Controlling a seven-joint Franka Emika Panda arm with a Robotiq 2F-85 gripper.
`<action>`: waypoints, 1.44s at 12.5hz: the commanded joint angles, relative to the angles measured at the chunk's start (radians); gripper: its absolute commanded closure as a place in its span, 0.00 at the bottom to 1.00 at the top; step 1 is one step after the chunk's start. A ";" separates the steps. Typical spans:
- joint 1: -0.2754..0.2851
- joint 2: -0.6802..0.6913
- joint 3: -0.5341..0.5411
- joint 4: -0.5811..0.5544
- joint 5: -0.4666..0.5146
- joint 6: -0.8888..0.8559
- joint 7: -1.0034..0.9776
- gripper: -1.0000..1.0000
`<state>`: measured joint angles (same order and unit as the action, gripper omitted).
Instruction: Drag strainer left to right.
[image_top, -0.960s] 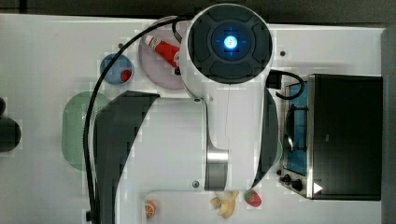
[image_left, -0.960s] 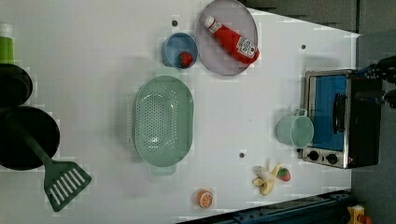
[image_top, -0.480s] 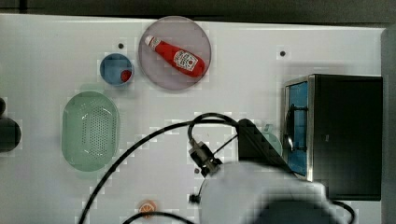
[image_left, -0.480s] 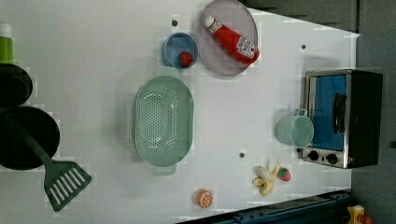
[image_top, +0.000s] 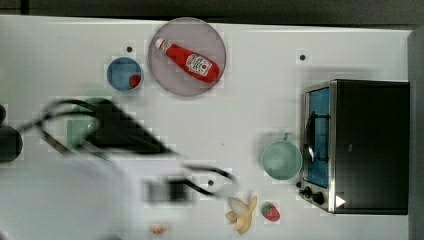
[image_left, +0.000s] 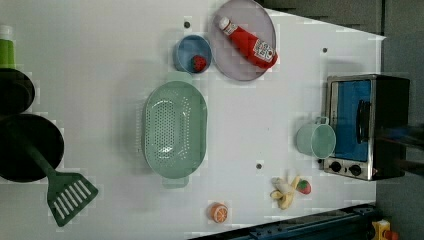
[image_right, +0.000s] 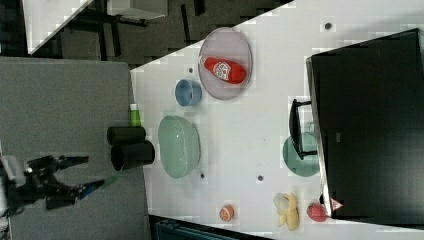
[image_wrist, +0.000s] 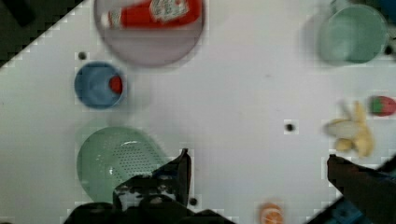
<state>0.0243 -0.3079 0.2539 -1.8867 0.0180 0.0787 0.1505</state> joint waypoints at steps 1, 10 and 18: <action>0.036 0.152 0.160 -0.050 0.017 0.104 0.303 0.00; 0.060 0.609 0.353 -0.062 -0.174 0.472 1.273 0.00; 0.061 0.912 0.280 -0.104 -0.299 0.819 1.358 0.00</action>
<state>0.1014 0.5977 0.5454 -1.9902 -0.3027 0.8809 1.4375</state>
